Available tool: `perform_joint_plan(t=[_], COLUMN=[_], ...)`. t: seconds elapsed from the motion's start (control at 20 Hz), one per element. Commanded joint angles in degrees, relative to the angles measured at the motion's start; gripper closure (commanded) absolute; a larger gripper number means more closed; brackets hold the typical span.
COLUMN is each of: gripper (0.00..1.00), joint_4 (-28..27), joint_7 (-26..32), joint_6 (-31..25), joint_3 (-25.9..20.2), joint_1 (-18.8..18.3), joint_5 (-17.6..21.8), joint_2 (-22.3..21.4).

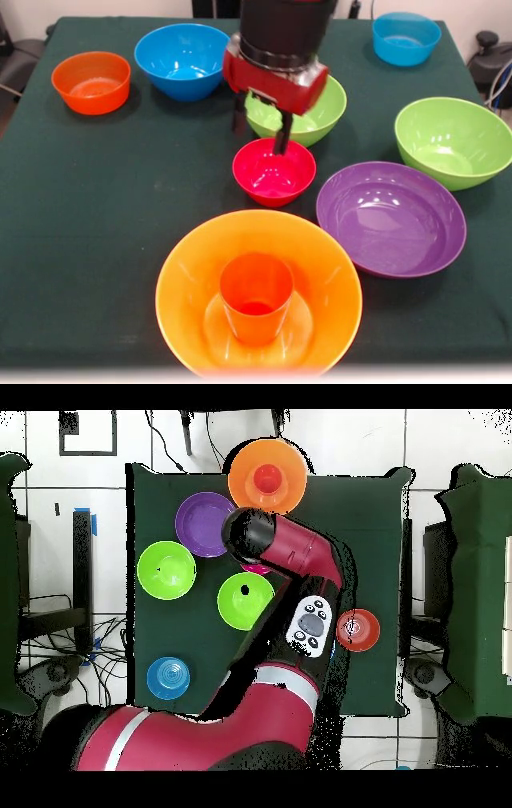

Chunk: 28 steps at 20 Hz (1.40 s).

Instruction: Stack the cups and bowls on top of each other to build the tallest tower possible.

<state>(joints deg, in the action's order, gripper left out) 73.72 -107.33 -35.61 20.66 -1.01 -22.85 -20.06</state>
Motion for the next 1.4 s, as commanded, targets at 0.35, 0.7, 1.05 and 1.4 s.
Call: perform_joint_plan(t=[0.35, 0.7, 1.05, 1.4], gripper=[0.0, 0.0, 0.0, 0.0], joint_4=[7.3, 8.6, 8.7, 9.9], joint_7=[0.0, 0.7, 1.1, 1.0], joint_6=[3.9, 5.9, 7.2, 8.5], joint_3=[-8.8, -11.0, -12.1, -13.5], joint_1=[0.0, -1.4, -2.9, -4.6], joint_5=[7.2, 8.6, 9.6, 10.5], joint_2=[-2.2, -1.5, -0.7, -0.6])
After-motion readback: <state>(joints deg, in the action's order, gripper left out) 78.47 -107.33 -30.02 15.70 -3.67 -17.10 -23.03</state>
